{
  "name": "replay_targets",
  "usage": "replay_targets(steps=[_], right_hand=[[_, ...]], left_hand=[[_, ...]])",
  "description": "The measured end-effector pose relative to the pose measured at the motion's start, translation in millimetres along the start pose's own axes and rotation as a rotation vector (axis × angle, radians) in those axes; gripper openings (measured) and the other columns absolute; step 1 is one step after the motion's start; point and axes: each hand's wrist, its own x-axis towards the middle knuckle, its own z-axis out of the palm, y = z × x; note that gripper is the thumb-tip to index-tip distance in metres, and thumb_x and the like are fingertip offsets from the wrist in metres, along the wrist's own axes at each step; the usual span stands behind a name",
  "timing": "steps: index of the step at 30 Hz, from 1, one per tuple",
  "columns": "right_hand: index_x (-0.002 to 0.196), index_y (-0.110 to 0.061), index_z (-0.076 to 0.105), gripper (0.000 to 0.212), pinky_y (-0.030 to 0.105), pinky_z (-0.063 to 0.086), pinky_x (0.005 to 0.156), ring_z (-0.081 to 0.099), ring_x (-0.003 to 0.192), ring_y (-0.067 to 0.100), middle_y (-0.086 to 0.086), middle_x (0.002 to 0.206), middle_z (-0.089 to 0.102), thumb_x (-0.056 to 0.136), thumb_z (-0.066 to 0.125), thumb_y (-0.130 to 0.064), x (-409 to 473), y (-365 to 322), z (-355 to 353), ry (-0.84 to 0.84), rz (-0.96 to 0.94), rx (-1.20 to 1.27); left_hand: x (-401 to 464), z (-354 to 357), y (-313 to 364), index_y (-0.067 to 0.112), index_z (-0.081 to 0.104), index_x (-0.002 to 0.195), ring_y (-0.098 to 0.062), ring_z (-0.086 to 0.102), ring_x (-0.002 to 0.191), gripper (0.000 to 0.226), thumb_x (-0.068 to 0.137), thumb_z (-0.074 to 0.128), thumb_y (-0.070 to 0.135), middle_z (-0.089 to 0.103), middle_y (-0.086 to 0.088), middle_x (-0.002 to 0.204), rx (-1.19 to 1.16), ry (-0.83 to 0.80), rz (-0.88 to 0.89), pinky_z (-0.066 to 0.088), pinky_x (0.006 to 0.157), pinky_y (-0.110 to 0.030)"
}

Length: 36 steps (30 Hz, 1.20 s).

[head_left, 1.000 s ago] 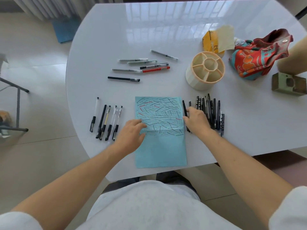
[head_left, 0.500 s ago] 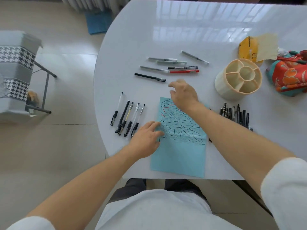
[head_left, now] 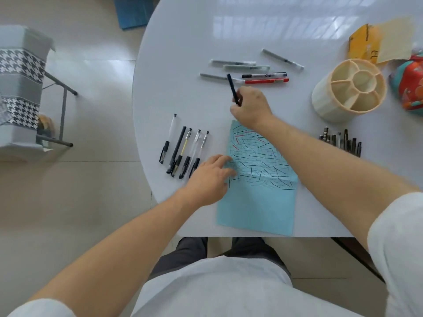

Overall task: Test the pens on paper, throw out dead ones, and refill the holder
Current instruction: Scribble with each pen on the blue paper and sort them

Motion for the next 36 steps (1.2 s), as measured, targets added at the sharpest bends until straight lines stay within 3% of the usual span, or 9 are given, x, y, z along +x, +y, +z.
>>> replay_targets(steps=[3,6,9,13,18,25,29,32,36], right_hand=[[0.082,-0.023,0.066,0.004,0.031,0.052,0.070,0.063,0.071,0.015,-0.008,0.075,0.067,0.081,0.063,-0.021,-58.2,25.9,-25.1,0.094,0.180,0.322],[0.074,-0.022,0.066,0.014,0.038,0.054,0.060,0.061,0.056,0.021,0.001,0.064,0.067,0.085,0.065,-0.014,-125.3,44.9,-37.4,0.102,0.323,0.650],[0.079,-0.015,0.069,0.012,0.034,0.053,0.052,0.060,0.052,0.020,0.009,0.066,0.069,0.089,0.066,-0.010,-190.2,47.9,-34.5,0.054,0.378,0.945],[0.081,-0.020,0.075,0.014,0.032,0.058,0.059,0.066,0.060,0.024,0.015,0.073,0.073,0.089,0.066,-0.013,-242.8,46.8,-22.9,0.080,0.400,1.085],[0.085,-0.010,0.075,0.017,0.031,0.058,0.060,0.067,0.062,0.024,0.015,0.073,0.074,0.096,0.065,-0.002,-263.2,48.3,-13.8,0.174,0.419,1.097],[0.081,-0.007,0.074,0.014,0.030,0.053,0.052,0.063,0.055,0.021,0.013,0.068,0.072,0.093,0.067,-0.009,-250.2,48.4,-9.8,0.227,0.497,1.161],[0.085,-0.006,0.072,0.014,0.027,0.049,0.050,0.060,0.053,0.015,0.009,0.066,0.069,0.097,0.064,-0.009,-239.0,93.5,-35.7,0.444,0.658,1.177],[0.092,-0.008,0.073,0.013,0.029,0.056,0.060,0.066,0.062,0.016,0.011,0.076,0.073,0.100,0.062,-0.008,-233.0,103.9,-34.9,0.323,0.598,0.980],[0.095,-0.018,0.076,0.017,0.033,0.062,0.074,0.074,0.072,0.020,0.008,0.088,0.078,0.096,0.064,-0.006,-215.0,71.4,0.6,0.256,0.458,0.899]], left_hand=[[4.4,-6.4,4.2,0.019,0.065,0.126,-0.026,0.040,0.131,0.037,0.090,0.057,0.015,0.053,-0.005,0.139,-0.134,0.083,-0.032,0.028,0.111,-0.029],[7.7,-13.4,12.4,0.018,0.065,0.121,-0.018,0.052,0.114,0.027,0.095,0.059,0.022,0.065,0.001,0.117,-0.296,0.215,-0.082,0.034,0.098,-0.024],[13.6,-21.9,31.0,0.027,0.059,0.126,-0.007,0.060,0.090,0.031,0.097,0.057,0.038,0.066,0.012,0.105,-0.398,0.079,-0.037,0.048,0.083,-0.028],[16.6,-23.4,52.2,0.031,0.062,0.108,-0.002,0.061,0.071,0.018,0.096,0.050,0.039,0.066,0.017,0.082,-0.321,-0.157,0.109,0.050,0.067,-0.028],[13.2,-20.1,56.7,0.024,0.063,0.090,-0.006,0.057,0.061,0.012,0.096,0.056,0.031,0.062,0.014,0.069,-0.220,-0.124,0.154,0.049,0.060,-0.031],[6.7,-18.1,62.0,0.017,0.065,0.092,-0.026,0.060,0.069,0.020,0.098,0.055,0.032,0.067,0.000,0.076,-0.101,0.059,0.145,0.047,0.063,-0.038],[-7.0,-30.5,14.0,0.011,0.071,0.092,-0.032,0.065,0.073,0.021,0.097,0.062,0.028,0.072,-0.005,0.079,-0.075,0.162,-0.046,0.048,0.064,-0.038],[-19.6,-30.3,-8.0,0.018,0.073,0.094,-0.024,0.067,0.073,0.015,0.094,0.066,0.031,0.073,0.003,0.080,-0.058,0.215,-0.006,0.045,0.061,-0.031],[-13.9,-5.5,1.5,0.019,0.073,0.097,-0.019,0.063,0.115,0.017,0.093,0.067,0.033,0.071,0.003,0.118,-0.066,0.139,0.149,0.049,0.096,-0.033]])
